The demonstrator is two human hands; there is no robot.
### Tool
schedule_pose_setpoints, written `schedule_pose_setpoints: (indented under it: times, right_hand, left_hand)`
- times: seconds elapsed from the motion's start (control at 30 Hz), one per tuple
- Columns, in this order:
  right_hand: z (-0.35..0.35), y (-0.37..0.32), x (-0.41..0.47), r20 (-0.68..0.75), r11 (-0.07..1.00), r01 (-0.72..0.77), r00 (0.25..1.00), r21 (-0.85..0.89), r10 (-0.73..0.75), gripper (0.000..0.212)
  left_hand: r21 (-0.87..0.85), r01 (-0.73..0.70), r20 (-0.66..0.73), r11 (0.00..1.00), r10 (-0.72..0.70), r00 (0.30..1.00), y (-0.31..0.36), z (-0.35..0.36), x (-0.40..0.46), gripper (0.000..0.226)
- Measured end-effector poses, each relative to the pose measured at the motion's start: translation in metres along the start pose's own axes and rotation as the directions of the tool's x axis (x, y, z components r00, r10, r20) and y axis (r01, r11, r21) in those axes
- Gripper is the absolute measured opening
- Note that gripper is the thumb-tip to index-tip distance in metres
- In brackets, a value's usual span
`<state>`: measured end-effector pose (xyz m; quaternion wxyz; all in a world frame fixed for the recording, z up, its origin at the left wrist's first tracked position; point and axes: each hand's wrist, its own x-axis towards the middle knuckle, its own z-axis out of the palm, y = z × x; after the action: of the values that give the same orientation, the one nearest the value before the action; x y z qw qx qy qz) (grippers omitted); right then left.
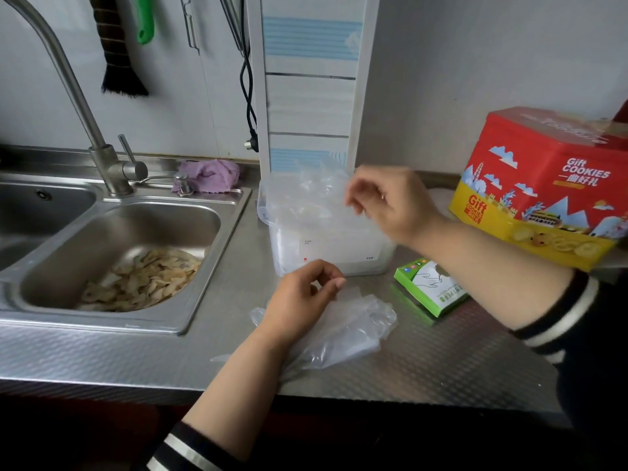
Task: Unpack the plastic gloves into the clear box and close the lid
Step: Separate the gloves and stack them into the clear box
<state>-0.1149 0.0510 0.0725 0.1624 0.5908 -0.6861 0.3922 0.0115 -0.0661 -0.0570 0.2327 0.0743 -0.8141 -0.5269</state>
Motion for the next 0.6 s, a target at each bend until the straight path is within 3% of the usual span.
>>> schedule_pose_setpoints:
  times: [0.13, 0.2, 0.27, 0.33, 0.43, 0.6]
  right_hand:
    - [0.02, -0.031, -0.051, 0.139, 0.961, -0.269, 0.951, -0.062, 0.276, 0.06]
    - [0.033, -0.033, -0.064, 0.263, 0.876, -0.459, 0.835, -0.152, 0.483, 0.069]
    - [0.045, -0.029, -0.072, 0.397, 0.774, -0.598, 0.672, -0.207, 0.625, 0.078]
    - [0.053, -0.021, -0.076, 0.451, 0.71, -0.693, 0.597, -0.127, 0.664, 0.05]
    - [0.05, -0.017, -0.072, 0.477, 0.706, -0.705, 0.598, -0.07, 0.644, 0.016]
    - [0.025, -0.022, -0.051, 0.32, 0.814, -0.571, 0.755, -0.108, 0.572, 0.008]
  left_hand:
    - [-0.083, -0.066, -0.077, 0.994, 0.059, 0.995, 0.005, -0.003, -0.001, 0.013]
    - [-0.124, -0.09, -0.103, 0.988, 0.078, 0.992, 0.009, -0.004, -0.003, 0.013]
    - [-0.134, -0.1, -0.118, 0.986, 0.084, 0.989, 0.011, -0.004, -0.005, 0.017]
    - [-0.111, -0.117, -0.127, 0.987, 0.103, 0.987, 0.012, -0.004, -0.006, 0.019]
    - [-0.152, -0.098, -0.083, 0.984, 0.086, 0.993, 0.011, -0.005, -0.006, 0.008]
    - [-0.112, -0.022, -0.055, 0.993, 0.016, 0.998, 0.007, -0.006, -0.007, 0.029]
